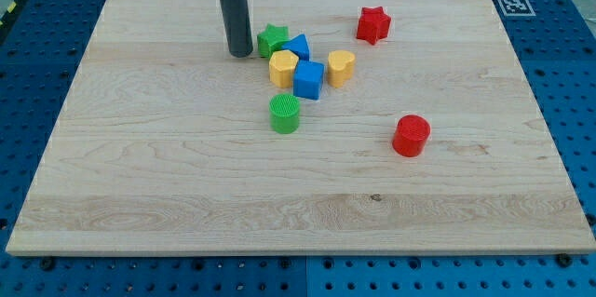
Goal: Push the green star towards the top right corner of the board
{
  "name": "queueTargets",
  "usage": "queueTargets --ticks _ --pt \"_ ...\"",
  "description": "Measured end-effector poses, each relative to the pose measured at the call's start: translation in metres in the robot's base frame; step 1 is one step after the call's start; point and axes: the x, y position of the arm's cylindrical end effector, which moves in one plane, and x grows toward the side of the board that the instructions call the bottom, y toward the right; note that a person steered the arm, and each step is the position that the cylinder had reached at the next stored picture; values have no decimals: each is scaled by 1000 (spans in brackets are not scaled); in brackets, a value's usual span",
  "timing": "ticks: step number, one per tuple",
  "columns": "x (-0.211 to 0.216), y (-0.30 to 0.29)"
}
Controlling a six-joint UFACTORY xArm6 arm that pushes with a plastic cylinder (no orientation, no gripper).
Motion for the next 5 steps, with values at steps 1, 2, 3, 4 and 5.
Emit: queueTargets --ticks 1,2,3,4,5 --pt "-1 21" --pt "-17 54" --pt "-33 78" --pt "-47 79" --pt "-63 90"
